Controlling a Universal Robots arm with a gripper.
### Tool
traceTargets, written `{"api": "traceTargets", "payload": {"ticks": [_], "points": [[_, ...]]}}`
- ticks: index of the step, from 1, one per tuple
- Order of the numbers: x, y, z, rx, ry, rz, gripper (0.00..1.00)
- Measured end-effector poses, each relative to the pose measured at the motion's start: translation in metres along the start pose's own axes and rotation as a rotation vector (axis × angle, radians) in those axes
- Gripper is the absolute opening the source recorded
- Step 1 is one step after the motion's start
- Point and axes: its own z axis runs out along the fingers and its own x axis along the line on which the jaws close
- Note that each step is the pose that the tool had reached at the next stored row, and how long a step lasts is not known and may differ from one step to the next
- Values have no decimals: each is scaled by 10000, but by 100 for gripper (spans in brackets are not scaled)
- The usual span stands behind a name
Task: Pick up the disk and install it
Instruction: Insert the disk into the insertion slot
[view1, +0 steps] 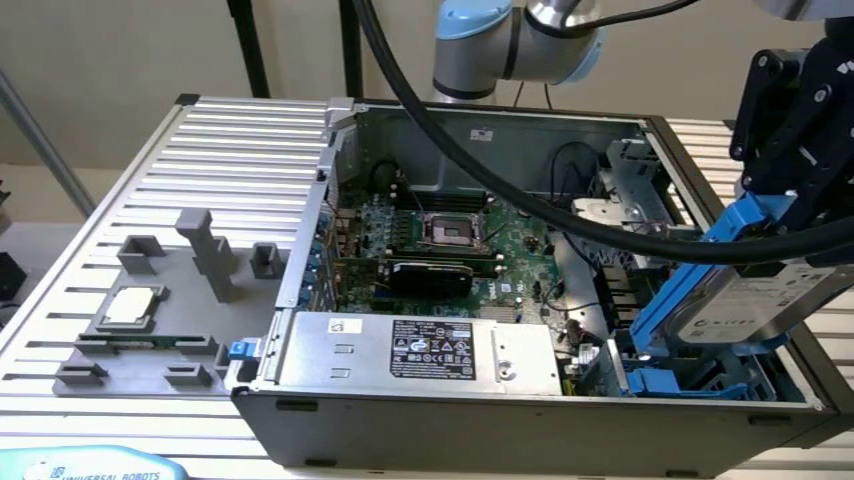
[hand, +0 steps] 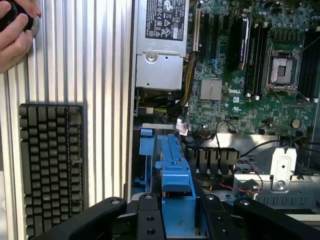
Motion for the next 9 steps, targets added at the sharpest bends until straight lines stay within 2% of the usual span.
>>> {"api": "traceTargets", "payload": {"ticks": [3, 6, 9], "points": [[2, -8, 25, -19, 32, 147, 33], [2, -19, 37, -102, 78, 179, 33], [2, -25, 38, -128, 84, 179, 33]]}}
